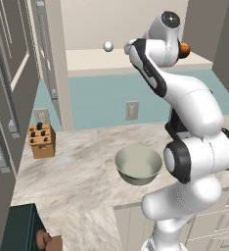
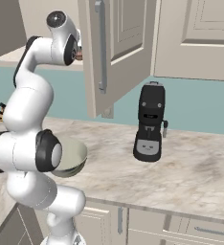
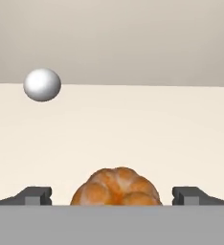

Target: Open the cabinet. Pick the tangerine and orange from the cabinet and place them into the bowl. Then close the cabinet.

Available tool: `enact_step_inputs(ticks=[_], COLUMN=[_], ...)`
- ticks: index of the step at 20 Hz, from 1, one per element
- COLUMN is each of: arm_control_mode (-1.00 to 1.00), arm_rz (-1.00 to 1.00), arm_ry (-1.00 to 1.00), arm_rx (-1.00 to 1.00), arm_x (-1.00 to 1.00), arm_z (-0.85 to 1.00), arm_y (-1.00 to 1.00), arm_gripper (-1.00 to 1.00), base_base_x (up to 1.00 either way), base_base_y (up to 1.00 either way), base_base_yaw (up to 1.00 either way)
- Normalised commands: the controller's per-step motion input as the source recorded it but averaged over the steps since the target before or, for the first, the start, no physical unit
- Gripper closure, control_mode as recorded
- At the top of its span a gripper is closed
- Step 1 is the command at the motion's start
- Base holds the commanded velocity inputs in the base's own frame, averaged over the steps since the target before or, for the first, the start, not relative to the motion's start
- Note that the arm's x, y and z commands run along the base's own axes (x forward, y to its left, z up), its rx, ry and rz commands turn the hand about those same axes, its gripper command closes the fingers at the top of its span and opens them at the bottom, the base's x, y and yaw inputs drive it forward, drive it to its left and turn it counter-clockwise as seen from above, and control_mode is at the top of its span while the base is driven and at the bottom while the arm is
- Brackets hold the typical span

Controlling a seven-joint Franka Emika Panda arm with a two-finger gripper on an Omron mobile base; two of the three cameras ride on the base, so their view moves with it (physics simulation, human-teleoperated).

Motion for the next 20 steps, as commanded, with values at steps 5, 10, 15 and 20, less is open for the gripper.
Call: enact_step_inputs(ticks=[5, 10, 15, 20], arm_control_mode=[-1.0, -1.0, -1.0, -1.0], arm_rz=[0.0, 0.0, 0.0, 0.0], arm_ry=[0.01, 0.0, 0.04, 0.11], arm_rx=[0.0, 0.0, 0.0, 0.0], arm_x=[0.11, -0.08, -0.9, -1.0], arm_z=[-0.2, 0.0, -0.12, -0.21], arm_y=[0.0, 0.0, 0.0, 0.0], arm_gripper=[1.0, 1.0, 1.0, 1.0], base_base_x=[0.0, 0.0, 0.0, 0.0], base_base_y=[0.0, 0.0, 0.0, 0.0], base_base_yaw=[0.0, 0.0, 0.0, 0.0])
